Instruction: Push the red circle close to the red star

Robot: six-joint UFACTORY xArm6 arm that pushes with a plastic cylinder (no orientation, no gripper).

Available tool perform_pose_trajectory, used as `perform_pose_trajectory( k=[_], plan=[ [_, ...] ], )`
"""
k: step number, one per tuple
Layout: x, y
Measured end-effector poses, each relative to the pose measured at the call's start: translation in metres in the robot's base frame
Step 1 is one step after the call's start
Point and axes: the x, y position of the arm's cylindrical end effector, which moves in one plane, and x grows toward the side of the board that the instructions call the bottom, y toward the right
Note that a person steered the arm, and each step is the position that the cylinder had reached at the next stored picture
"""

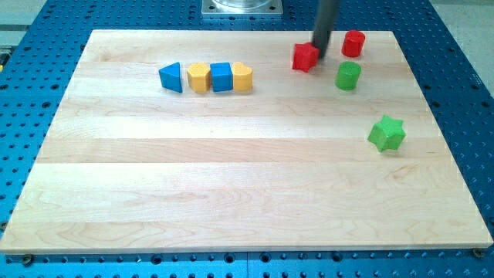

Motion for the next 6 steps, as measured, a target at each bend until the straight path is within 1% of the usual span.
perform_pose_trajectory(
  k=[1, 2, 3, 4, 5, 6],
  plan=[
    [-0.033, 0.04],
    [-0.038, 0.131],
    [-0.018, 0.183],
    [-0.011, 0.115],
    [-0.007, 0.082],
    [-0.038, 0.038]
  ],
)
